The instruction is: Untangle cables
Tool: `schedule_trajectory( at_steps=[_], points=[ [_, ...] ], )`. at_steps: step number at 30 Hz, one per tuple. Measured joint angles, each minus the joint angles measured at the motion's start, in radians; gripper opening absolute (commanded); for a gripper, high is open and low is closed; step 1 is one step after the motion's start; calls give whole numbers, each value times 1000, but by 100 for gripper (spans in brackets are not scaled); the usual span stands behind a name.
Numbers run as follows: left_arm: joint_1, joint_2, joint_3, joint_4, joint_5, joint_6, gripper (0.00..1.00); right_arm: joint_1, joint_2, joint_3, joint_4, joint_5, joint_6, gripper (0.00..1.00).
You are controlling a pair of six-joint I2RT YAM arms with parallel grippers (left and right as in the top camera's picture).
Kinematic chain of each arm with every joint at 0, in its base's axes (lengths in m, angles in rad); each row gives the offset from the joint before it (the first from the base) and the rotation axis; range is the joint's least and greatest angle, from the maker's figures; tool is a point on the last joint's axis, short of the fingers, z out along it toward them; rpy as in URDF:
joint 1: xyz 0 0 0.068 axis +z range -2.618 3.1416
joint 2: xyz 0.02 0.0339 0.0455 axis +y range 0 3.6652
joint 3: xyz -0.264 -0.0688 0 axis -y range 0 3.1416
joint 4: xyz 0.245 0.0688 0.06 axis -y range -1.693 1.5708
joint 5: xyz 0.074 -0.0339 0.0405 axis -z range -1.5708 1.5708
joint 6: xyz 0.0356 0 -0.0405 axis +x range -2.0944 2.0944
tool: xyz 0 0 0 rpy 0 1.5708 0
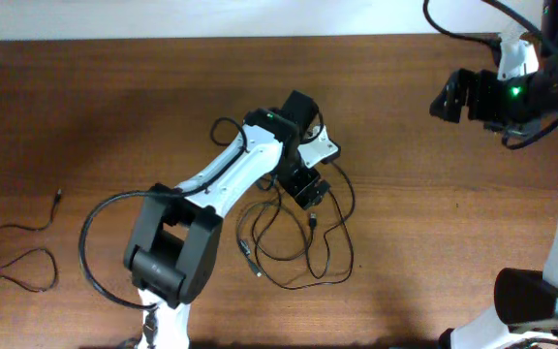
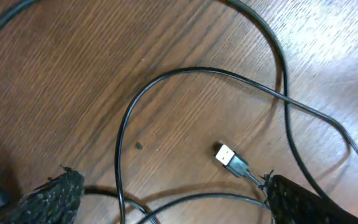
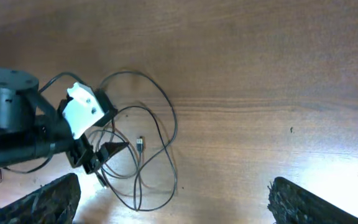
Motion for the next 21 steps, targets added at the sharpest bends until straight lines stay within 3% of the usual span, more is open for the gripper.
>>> schedule_trajectory(
  at_steps=[7,11,13,14,15,16,21],
  points=[
    [0,90,0,84,3,47,75,0,0,-38,0,4,0,98],
    [0,117,1,124,3,48,55,0,0,-41,0,5,0,98],
    [0,127,2,130,3,49,42,0,0,-41,0,5,0,98],
    [0,128,2,131,3,48,27,0,0,-41,0,5,-1,98],
    [0,129,2,132,3,50,18,0,0,-41,0,5,0,98],
    [0,131,2,132,3,49,0,0,0,-41,0,8,0,98],
    [0,138,47,68,3,7,0,0,0,-41,0,11,0,98]
  ],
)
